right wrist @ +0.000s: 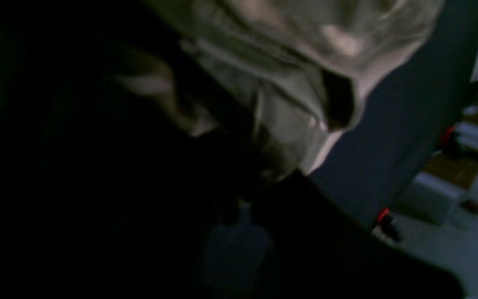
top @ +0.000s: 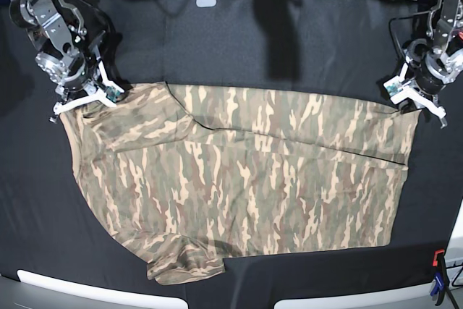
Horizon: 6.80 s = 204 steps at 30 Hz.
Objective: Layout the t-shirt on the table in an organized manner, then fold the t-shirt properly
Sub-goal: 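Grasp the corners with both grippers and drag the shirt back, then move both grippers down to the shirt's hem corners, then grasp the hem corners with both grippers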
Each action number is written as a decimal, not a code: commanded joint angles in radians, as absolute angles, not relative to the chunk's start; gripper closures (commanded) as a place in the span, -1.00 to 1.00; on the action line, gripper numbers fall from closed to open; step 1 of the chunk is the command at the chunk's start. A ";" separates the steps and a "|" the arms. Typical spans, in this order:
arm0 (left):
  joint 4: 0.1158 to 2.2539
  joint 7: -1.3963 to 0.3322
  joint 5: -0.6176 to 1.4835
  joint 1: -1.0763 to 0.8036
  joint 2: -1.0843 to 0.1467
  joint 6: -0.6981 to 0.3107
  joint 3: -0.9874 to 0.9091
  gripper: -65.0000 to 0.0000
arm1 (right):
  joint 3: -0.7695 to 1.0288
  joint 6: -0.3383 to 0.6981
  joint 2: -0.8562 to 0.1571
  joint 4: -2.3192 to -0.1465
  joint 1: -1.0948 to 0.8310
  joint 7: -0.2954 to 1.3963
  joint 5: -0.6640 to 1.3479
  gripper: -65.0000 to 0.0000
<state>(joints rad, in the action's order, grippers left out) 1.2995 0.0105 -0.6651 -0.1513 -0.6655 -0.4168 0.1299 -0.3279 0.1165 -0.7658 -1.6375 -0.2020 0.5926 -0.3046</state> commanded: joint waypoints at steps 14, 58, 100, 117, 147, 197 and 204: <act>1.393 -0.007 -0.435 -0.349 -0.828 -0.442 0.125 1.00 | -0.312 -0.066 -0.934 -1.718 -0.385 0.686 -0.324 1.00; 1.848 -0.502 -0.167 -0.809 -1.100 -0.434 0.031 0.10 | 0.014 -0.327 -0.925 -1.990 -0.920 0.786 -0.510 0.42; 0.409 -0.325 0.354 0.626 -0.513 -0.490 -0.318 0.10 | 0.112 0.255 -0.657 -1.530 0.116 0.768 0.453 0.43; 0.393 -0.446 0.368 0.632 -0.505 -0.698 -0.318 0.11 | 0.112 0.255 -0.657 -1.530 0.116 0.768 0.450 0.43; 0.426 -0.554 0.368 0.632 -0.410 -0.698 -0.317 0.11 | 0.112 0.255 -0.657 -1.530 0.117 0.756 0.450 0.43; 0.425 -0.549 0.323 0.626 -0.397 -0.698 -0.317 1.00 | -0.134 0.497 -0.540 -0.363 0.913 0.774 0.267 0.20; 0.425 -0.549 0.326 0.626 -0.397 -0.698 -0.317 1.00 | -0.177 0.490 -0.540 -0.313 0.911 0.764 0.264 0.20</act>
